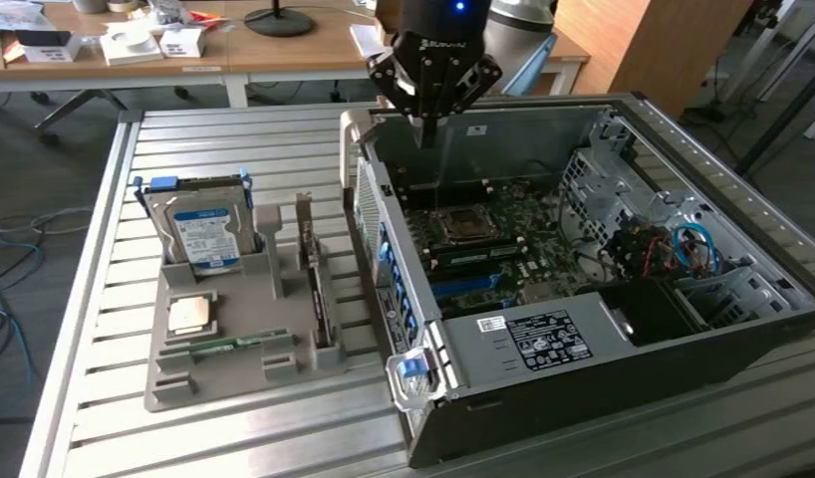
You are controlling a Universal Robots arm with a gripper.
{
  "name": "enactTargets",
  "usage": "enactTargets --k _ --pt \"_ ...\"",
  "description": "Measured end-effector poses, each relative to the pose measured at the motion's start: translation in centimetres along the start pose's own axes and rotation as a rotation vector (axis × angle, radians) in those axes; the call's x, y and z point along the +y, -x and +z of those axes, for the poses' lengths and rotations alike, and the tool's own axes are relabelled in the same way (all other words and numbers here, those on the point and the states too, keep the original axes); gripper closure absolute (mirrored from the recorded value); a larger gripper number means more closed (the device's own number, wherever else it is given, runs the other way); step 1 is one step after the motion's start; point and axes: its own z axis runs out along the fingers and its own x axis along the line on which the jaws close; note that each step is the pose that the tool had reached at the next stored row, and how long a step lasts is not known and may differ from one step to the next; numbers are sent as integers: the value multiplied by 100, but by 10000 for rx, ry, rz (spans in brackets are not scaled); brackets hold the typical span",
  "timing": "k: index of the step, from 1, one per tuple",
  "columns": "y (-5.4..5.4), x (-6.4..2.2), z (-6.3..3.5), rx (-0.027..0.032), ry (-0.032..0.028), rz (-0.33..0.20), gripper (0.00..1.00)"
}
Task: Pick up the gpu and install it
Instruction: 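Reach for the gpu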
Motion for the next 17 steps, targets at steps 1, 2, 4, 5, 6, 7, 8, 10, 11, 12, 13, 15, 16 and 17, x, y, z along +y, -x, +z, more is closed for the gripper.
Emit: enactTargets --k 1,2,4,5,6,7,8,10,11,12,13,15,16,17 --pt "-16 -1 0 0 1 1 89" --pt "-34 -2 -1 0 0 1 89" --pt "-69 -4 -2 0 0 1 89" --pt "-87 -5 -2 0 0 1 89" --pt "-106 -6 -3 0 0 0 89" --pt "-127 -7 -4 1 -1 0 89" --pt "-151 -9 -4 0 0 0 89" --pt "-198 -12 -5 0 0 1 89" --pt "-223 -13 -5 0 0 2 89" --pt "-248 -14 -6 0 0 2 89" --pt "-273 -16 -6 -1 0 1 89" --pt "-326 -19 -8 0 0 -1 89" --pt "-352 -20 -9 0 0 0 89" --pt "-380 -21 -10 0 0 1 89"
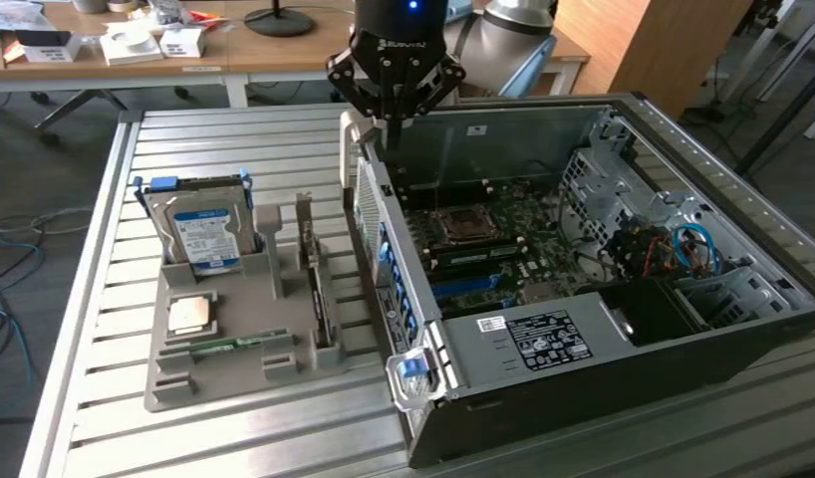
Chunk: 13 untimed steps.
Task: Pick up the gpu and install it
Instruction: 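Reach for the gpu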
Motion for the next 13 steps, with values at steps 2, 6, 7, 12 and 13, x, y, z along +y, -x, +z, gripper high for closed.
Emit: enactTargets --k 2,6,7,12,13 --pt "-55 -3 -1 -1 0 0 89" --pt "-171 -8 -4 -1 0 0 89" --pt "-201 -9 -5 -1 0 1 89" --pt "-359 -15 -9 -1 -1 0 89" --pt "-390 -16 -9 -1 0 0 89"
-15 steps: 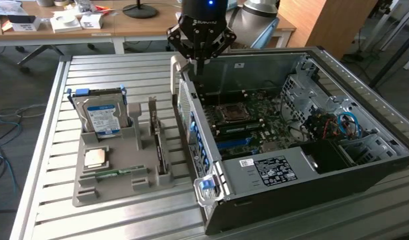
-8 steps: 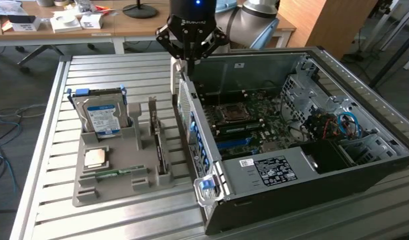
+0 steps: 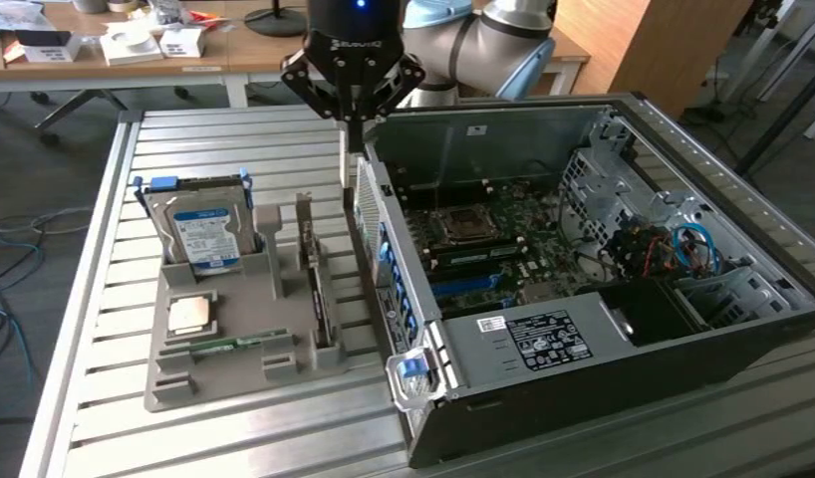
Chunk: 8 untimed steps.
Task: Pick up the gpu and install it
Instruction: 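Reach for the gpu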
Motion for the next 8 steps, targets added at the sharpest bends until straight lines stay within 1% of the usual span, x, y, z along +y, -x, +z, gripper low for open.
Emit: enactTargets --k 8 --pt "-228 -8 -5 0 0 0 89"
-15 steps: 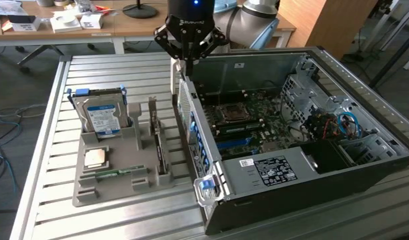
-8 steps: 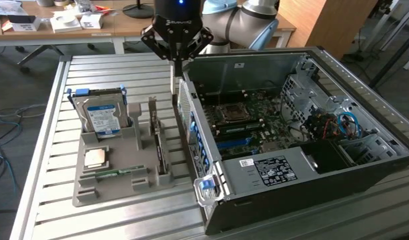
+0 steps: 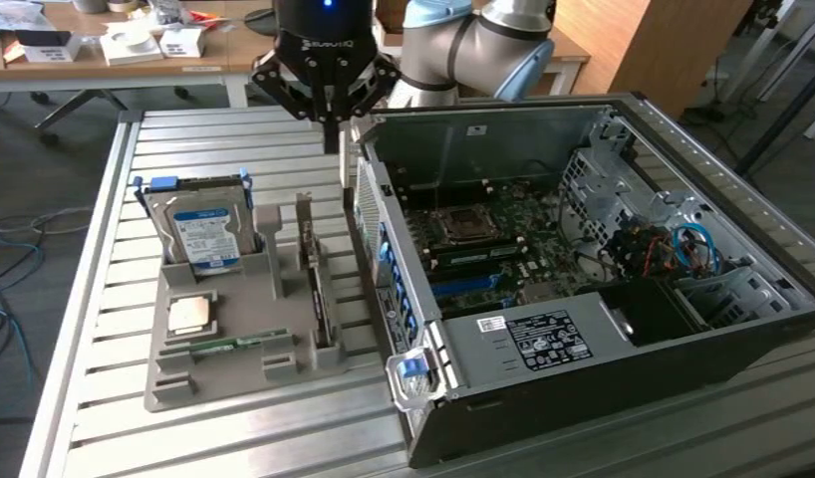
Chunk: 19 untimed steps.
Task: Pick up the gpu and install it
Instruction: 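Reach for the gpu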
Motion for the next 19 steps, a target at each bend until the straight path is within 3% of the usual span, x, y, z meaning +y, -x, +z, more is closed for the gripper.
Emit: enactTargets --k 10,19 --pt "-218 -8 -4 0 0 1 89" --pt "-248 -10 -5 0 0 0 89"
